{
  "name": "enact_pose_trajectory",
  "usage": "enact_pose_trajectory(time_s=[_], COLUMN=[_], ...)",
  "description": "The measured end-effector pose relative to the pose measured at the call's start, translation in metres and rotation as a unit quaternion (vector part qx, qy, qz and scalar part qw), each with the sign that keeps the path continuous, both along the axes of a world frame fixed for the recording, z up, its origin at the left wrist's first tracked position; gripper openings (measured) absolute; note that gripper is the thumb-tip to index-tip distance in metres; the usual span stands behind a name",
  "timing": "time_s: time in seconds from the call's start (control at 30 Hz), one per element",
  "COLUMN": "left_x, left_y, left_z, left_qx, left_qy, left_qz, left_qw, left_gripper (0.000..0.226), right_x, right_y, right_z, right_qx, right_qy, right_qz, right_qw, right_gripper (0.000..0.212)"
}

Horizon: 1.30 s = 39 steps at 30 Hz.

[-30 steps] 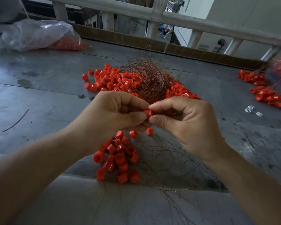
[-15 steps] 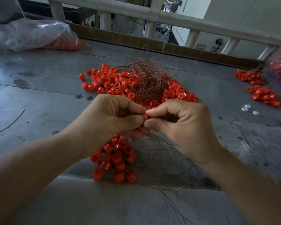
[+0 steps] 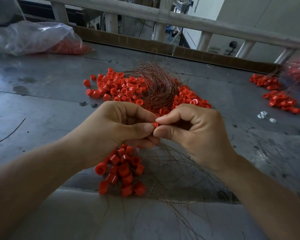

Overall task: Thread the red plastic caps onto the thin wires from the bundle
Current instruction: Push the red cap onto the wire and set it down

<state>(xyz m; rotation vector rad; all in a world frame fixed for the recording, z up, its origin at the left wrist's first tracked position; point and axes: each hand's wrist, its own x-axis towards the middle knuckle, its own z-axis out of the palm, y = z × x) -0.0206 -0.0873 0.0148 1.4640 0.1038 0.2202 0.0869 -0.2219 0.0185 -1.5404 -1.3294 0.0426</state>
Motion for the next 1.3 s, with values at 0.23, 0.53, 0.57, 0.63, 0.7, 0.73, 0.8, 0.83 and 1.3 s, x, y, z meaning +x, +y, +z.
enact_pose_trajectory(time_s=[0.23,0.53,0.57,0.63,0.7,0.73,0.8,0.83,1.3], left_x=[-0.003,-0.003,-0.003,-0.004,-0.005,-0.005,-0.005,-0.005,-0.010], left_y=[0.001,0.002,0.002,0.000,-0.005,-0.006,-0.008,-0.009,-0.008], left_z=[0.002,0.000,0.001,0.002,0.002,0.001,-0.001,-0.002,0.007], left_qx=[-0.024,-0.049,-0.055,-0.032,0.036,0.068,0.089,0.087,0.030], left_qy=[-0.015,-0.016,-0.021,-0.037,-0.054,-0.056,-0.051,-0.050,-0.052], left_qz=[-0.030,-0.053,-0.054,-0.059,-0.057,-0.045,-0.026,-0.027,-0.057], left_qw=[0.999,0.997,0.997,0.997,0.996,0.995,0.994,0.995,0.997], left_gripper=[0.022,0.021,0.021,0.034,0.049,0.051,0.054,0.055,0.049], right_x=[-0.002,0.000,-0.001,-0.002,-0.001,-0.001,-0.001,-0.002,-0.011], right_y=[-0.002,-0.004,-0.004,-0.003,-0.002,-0.003,-0.003,-0.004,-0.005], right_z=[0.001,0.009,0.008,0.008,0.006,0.005,0.002,0.003,0.008], right_qx=[0.010,-0.098,-0.094,-0.093,-0.105,-0.111,-0.117,-0.118,-0.093], right_qy=[0.016,-0.078,-0.082,-0.083,-0.095,-0.105,-0.118,-0.121,-0.035], right_qz=[0.022,0.060,0.055,0.043,0.036,0.034,0.031,0.031,0.054], right_qw=[1.000,0.990,0.991,0.991,0.989,0.988,0.986,0.985,0.994], right_gripper=[0.017,0.034,0.037,0.040,0.031,0.023,0.013,0.011,0.010])
